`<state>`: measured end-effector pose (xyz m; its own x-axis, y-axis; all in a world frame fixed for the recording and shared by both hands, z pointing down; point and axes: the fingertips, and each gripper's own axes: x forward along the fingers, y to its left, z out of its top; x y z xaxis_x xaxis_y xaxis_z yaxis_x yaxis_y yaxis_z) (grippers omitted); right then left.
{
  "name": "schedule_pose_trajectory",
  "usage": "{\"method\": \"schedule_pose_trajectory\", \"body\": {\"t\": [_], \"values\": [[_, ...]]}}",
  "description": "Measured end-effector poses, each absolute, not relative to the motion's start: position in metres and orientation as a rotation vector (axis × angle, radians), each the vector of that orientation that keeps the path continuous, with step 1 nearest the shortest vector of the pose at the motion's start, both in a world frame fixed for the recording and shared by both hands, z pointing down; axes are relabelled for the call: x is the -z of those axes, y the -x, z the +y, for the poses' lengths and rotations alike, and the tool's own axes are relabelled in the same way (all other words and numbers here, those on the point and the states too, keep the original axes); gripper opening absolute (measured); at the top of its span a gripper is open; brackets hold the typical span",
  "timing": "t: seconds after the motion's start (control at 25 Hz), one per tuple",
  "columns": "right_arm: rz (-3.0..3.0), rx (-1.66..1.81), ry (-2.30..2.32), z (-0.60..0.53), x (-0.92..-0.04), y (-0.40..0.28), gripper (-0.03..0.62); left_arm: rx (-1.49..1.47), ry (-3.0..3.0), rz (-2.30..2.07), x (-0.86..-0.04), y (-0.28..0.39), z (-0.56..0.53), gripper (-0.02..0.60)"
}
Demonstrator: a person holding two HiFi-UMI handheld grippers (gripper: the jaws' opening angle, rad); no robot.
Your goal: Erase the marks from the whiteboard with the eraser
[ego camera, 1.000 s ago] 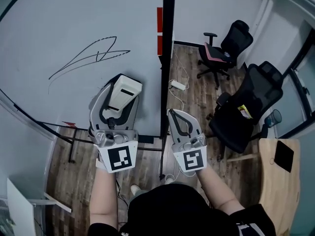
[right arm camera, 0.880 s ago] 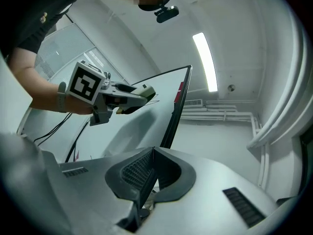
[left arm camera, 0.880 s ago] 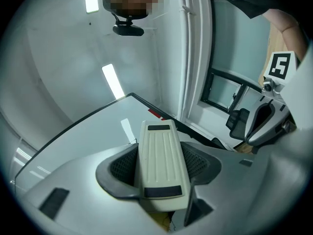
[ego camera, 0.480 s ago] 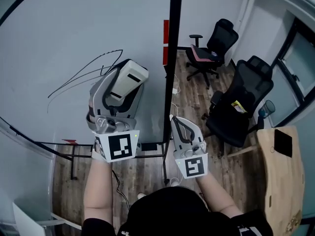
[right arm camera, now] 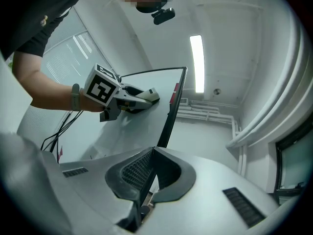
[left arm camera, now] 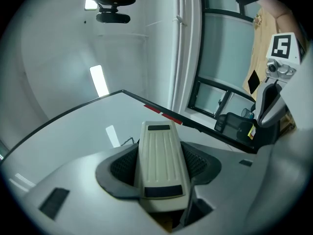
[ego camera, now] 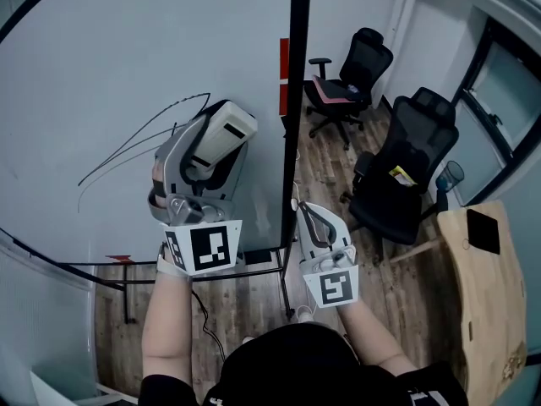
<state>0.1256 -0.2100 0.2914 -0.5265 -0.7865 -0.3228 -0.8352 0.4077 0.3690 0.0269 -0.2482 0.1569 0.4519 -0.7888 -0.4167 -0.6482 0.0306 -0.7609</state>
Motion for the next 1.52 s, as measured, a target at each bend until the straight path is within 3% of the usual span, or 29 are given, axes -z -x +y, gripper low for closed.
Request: {"method": "schedule_pose_trajectory", "body": {"t": [0.68, 1.52], "values": [[2.565, -0.737, 1.459, -0.207, -0.298, -0.117, 0.029, 0.154, 1.583, 1.308, -0.061, 0.000, -0.243, 0.267], [2.688, -0.684, 1.467, -0.206, -0.336, -0.122, 0.029, 0.201, 1.693, 1.240, -0.202, -0.073, -0.255, 0.267]]}}
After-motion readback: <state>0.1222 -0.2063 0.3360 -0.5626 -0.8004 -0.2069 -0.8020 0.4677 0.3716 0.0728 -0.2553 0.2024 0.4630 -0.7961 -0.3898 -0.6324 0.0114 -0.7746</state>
